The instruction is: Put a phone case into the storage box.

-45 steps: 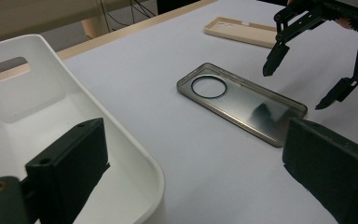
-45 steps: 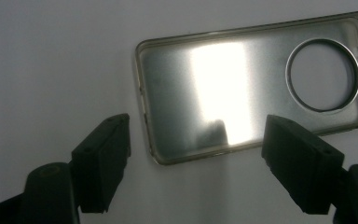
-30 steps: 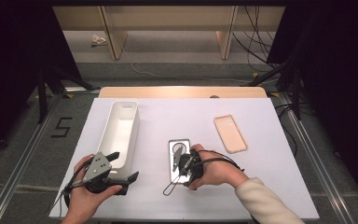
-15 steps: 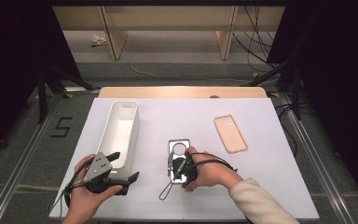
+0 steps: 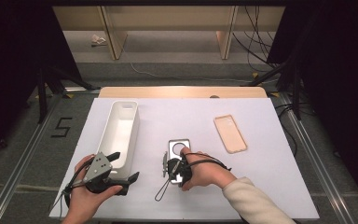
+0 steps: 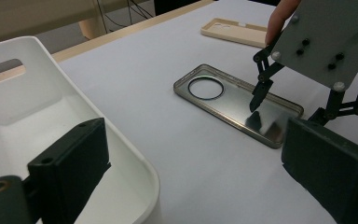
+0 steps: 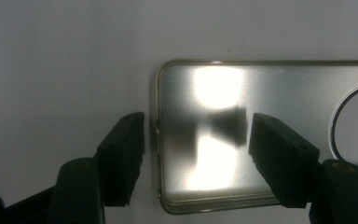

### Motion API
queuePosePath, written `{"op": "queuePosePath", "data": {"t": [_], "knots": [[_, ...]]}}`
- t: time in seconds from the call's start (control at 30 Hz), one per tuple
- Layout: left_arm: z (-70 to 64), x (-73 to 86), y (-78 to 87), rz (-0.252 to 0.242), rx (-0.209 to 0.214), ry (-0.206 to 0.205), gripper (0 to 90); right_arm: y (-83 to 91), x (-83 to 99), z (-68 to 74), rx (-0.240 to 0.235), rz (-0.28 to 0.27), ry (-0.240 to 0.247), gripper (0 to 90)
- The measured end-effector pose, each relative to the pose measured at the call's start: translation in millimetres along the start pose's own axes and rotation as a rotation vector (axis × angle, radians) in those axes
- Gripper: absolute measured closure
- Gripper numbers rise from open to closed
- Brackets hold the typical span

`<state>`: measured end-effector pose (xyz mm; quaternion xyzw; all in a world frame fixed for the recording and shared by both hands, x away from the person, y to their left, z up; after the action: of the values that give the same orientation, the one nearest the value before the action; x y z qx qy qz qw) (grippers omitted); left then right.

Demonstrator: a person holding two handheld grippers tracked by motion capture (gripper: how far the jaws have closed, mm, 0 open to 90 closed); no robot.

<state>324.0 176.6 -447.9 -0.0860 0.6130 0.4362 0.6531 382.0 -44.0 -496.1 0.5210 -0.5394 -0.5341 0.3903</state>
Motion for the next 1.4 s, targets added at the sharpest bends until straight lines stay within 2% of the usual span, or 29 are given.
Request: {"op": "queuePosePath", "data": {"t": [0.6,1.07,1.4], "knots": [[-0.3,-0.1,-0.1,0.001,0.001,-0.002,6.9,1.2,-1.1,5.2,-0.053,0.036,-0.001,59.0],[-0.8,0.1,-0.4,0.001,0.003,-0.001,7.1,1.4,0.1,3.7,-0.051,0.041,-0.010,61.5],[-0.9,-0.1,-0.3,0.001,0.003,-0.004,7.2,1.9,-0.1,4.2,-0.058,0.055,-0.004,68.7]]}}
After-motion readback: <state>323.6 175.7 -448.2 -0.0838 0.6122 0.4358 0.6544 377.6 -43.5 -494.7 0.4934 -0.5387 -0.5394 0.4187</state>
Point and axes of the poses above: each handheld gripper's, and its own axes: y roughly backward along the jaws, x roughly out of its underside, z roughly to its left, the point moved 4 cm from there along -y, roughly forward along the jaws, and after that the axes turned 14 degrees about -y, right-handed, at the moved point
